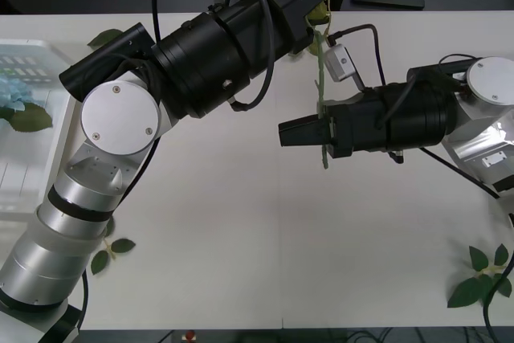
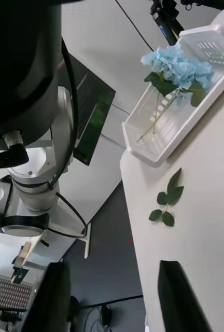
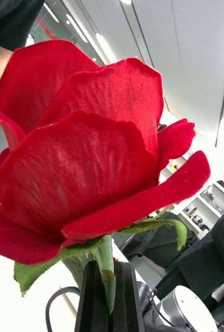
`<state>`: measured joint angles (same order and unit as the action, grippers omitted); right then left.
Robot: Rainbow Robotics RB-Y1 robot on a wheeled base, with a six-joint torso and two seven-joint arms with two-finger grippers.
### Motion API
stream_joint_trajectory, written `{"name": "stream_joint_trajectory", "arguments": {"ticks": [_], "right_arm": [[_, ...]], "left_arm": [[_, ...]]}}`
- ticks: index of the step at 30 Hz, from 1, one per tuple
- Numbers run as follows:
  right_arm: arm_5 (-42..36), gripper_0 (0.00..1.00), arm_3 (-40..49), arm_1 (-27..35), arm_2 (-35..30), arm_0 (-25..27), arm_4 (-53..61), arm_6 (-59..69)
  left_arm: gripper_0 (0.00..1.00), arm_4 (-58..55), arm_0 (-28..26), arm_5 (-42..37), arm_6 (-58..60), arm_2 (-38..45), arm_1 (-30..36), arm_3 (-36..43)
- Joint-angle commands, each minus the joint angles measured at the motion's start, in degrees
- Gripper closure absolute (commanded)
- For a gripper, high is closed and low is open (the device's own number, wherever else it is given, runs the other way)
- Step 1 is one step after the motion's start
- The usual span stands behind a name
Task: Place the red flowers into the right box and the blue flowers into the left box. If a person shows an open palm, hand one flower to the person first, then continue sorting.
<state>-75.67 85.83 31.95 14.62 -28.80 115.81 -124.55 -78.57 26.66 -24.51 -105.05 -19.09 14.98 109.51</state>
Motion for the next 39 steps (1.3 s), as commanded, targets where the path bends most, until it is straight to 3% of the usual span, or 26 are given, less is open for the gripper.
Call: {"name": "stream_joint_trajectory", "arguments": {"ticks": [1, 7, 13, 14, 15, 16, 18, 23, 31, 39], "right_arm": [[0.09, 0.88, 1.45, -0.40, -0.65, -1.79, -0.06, -0.17], [0.09, 1.00, 1.45, -0.40, -0.56, -1.79, -0.06, 0.18], [0.26, 1.00, 1.45, -0.40, -0.65, -1.79, -0.06, 0.36], [0.26, 1.00, 1.36, -0.40, -0.56, -1.79, -0.06, 0.36], [0.26, 1.00, 1.45, -0.40, -0.56, -1.79, -0.06, 0.36], [0.35, 1.00, 1.45, -0.31, -0.65, -1.79, -0.06, 0.36], [0.62, 1.00, 1.36, -0.14, -0.65, -1.79, -0.06, 0.09], [1.85, 1.00, 1.45, 0.57, -0.82, -1.79, -0.06, -0.96], [5.98, 1.00, 1.45, -0.40, -3.46, -1.79, 0.12, -7.11], [11.69, 1.00, 1.45, -1.46, -3.63, -1.79, 3.11, -15.55]], "left_arm": [[1.00, -0.62, 0.94, 0.34, -1.21, -0.51, 0.31, 1.06], [1.00, -0.62, 0.85, 0.34, -1.38, -0.51, 0.31, 0.97], [1.00, -0.62, 0.85, 0.34, -1.47, -0.51, 0.31, 1.06], [0.90, -0.70, 0.85, 0.34, -1.47, -0.51, 0.31, 1.06], [0.54, -0.62, 0.85, 0.34, -1.47, -0.51, 0.40, 1.06], [0.31, -0.62, 0.85, 0.25, -1.47, -0.51, 0.49, 0.97], [0.01, -1.06, 0.85, -0.19, -1.47, -0.51, 1.02, 1.06], [0.00, -2.99, 0.76, -1.77, -1.74, 0.10, 3.30, 1.50], [0.00, -8.44, -1.26, -13.99, -1.74, 8.54, 9.54, 5.10], [0.00, -15.82, -3.72, -14.61, -2.00, 12.41, 14.99, 7.47]]}}
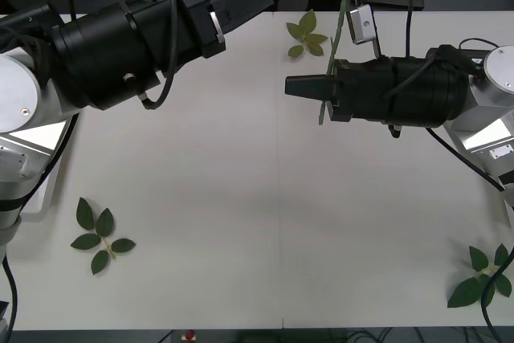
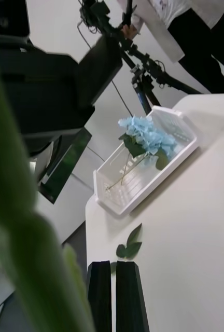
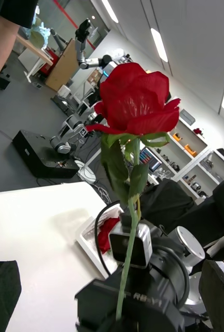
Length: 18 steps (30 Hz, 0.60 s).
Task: Place the red flowers into the right box and the blue flowers into the left box. If a person shows an open palm, hand one flower to the person first, then continue sorting.
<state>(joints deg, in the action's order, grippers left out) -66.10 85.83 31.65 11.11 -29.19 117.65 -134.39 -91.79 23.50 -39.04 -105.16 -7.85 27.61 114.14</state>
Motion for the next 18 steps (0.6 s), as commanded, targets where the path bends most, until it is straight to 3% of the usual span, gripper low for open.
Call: {"name": "stream_joint_trajectory", "arguments": {"ticks": [1, 9, 18], "right_arm": [[3.08, 1.00, 1.45, -1.42, -0.21, -1.57, 1.27, -7.46], [9.85, 1.00, 1.45, -5.73, -0.13, -3.41, -0.66, -19.33], [19.69, 1.00, 1.36, -10.56, 0.05, -7.54, -5.15, -20.61]], "left_arm": [[0.00, -3.04, -0.65, -0.16, -2.07, 1.52, 2.62, 2.93], [0.00, -2.69, -0.74, -0.60, -1.89, 2.93, 2.71, 2.84], [0.00, -2.43, -0.74, -0.69, -1.89, 3.19, 2.71, 2.84]]}}
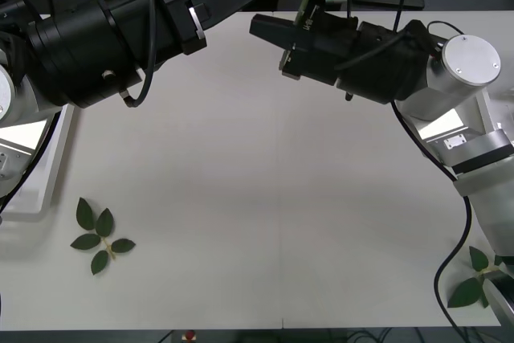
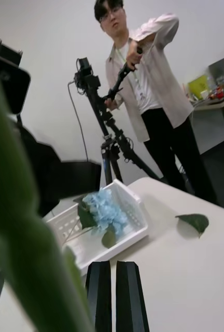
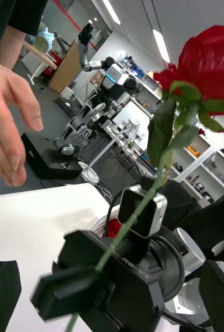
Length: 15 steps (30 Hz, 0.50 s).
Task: Place the red flowers into the right box and the blue flowers into the left box. If a person shows an open palm, hand one flower to the person first, then continue sorting.
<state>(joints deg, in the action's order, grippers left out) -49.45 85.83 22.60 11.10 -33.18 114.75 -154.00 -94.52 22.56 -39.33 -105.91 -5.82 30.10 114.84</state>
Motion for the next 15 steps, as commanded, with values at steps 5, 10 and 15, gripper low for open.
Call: {"name": "stream_joint_trajectory", "arguments": {"ticks": [5, 10, 15], "right_arm": [[7.88, 1.00, 1.27, -2.47, 0.15, -5.05, -5.86, -1.00], [12.71, 1.00, 1.10, -3.09, 1.03, -6.90, -9.37, -1.00], [20.01, 1.00, 0.92, -3.09, 3.66, -8.04, -14.29, -1.00]], "left_arm": [[0.00, 0.21, 0.12, -0.31, -1.05, 1.16, 0.14, 2.15], [0.00, 0.21, 0.12, -0.39, -1.14, 1.16, 0.05, 2.15], [0.00, 0.21, 0.03, -0.31, -1.05, 1.16, -0.39, 2.15]]}}
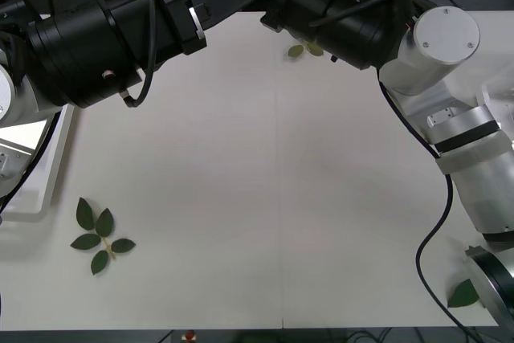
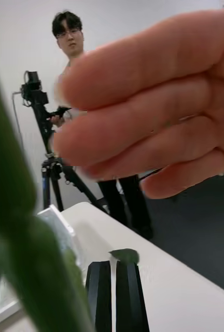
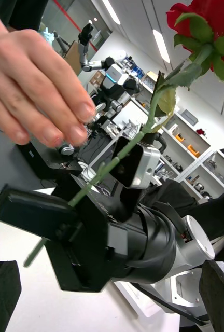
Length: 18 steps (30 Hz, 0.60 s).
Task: Place the red flowers into the right box and the blue flowers into the left box. If a person shows an open palm, hand one flower to the person first, then continue sorting.
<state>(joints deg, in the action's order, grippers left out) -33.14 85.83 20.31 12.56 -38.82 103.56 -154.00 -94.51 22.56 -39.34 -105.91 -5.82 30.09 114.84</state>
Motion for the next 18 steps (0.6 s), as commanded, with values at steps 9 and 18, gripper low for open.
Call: {"name": "stream_joint_trajectory", "arguments": {"ticks": [9, 18], "right_arm": [[7.57, 1.00, -4.09, -1.77, 3.35, -5.38, -9.86, -1.00], [9.94, 1.00, -6.55, -2.47, 3.44, -7.41, -13.03, -1.00]], "left_arm": [[0.00, 1.08, 0.03, -0.30, -1.05, 1.16, -0.92, 2.15], [0.00, 1.17, 0.03, -0.39, -1.14, 1.16, -1.00, 2.15]]}}
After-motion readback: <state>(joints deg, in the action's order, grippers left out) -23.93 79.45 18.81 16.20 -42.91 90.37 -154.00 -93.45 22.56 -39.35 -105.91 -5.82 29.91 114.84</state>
